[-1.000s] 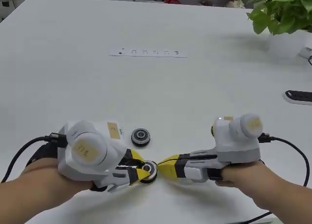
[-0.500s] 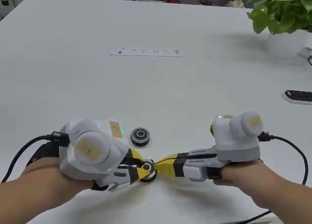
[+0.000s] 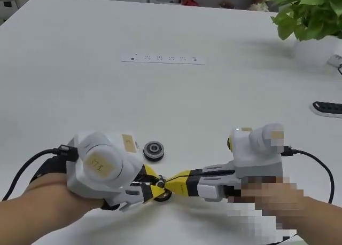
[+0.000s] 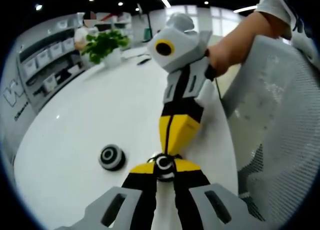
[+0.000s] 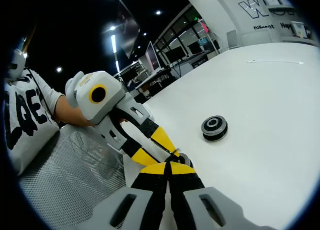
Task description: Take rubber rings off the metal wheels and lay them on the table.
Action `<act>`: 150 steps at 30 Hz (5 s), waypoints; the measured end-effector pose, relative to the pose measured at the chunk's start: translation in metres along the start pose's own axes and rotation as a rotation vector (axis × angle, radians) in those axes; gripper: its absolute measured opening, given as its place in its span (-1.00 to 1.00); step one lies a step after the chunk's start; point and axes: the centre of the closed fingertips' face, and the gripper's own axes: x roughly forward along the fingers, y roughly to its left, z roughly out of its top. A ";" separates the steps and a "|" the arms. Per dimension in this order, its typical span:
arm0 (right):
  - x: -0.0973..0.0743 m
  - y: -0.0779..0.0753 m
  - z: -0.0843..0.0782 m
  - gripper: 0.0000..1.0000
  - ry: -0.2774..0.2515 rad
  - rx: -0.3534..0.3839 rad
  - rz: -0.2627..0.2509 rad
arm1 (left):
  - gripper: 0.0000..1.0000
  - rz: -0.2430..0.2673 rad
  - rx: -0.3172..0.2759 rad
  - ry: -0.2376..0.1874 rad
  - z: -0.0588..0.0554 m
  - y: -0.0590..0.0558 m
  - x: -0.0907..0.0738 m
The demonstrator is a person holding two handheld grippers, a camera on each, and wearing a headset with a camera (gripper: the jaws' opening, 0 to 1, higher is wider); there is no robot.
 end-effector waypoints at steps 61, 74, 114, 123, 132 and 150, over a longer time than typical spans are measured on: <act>-0.007 -0.002 0.014 -1.00 -0.012 -0.062 -0.017 | -0.12 -0.013 -0.100 -0.140 0.014 0.007 -0.058; -0.003 0.005 0.028 -1.00 -0.010 -0.080 0.008 | 0.20 0.036 -0.115 -0.167 0.008 0.015 -0.084; 0.056 0.018 0.031 -1.00 0.110 -0.173 0.084 | 0.44 0.178 -0.186 -0.173 -0.035 0.037 -0.137; 0.067 0.018 0.026 -1.00 0.138 -0.190 0.083 | 0.44 0.184 -0.190 -0.172 -0.037 0.037 -0.139; 0.075 0.016 0.017 -1.00 0.179 -0.220 0.070 | 0.44 0.184 -0.189 -0.165 -0.040 0.035 -0.140; 0.074 0.006 0.014 -0.89 0.192 -0.259 0.023 | 0.43 0.169 -0.179 -0.152 -0.037 0.035 -0.136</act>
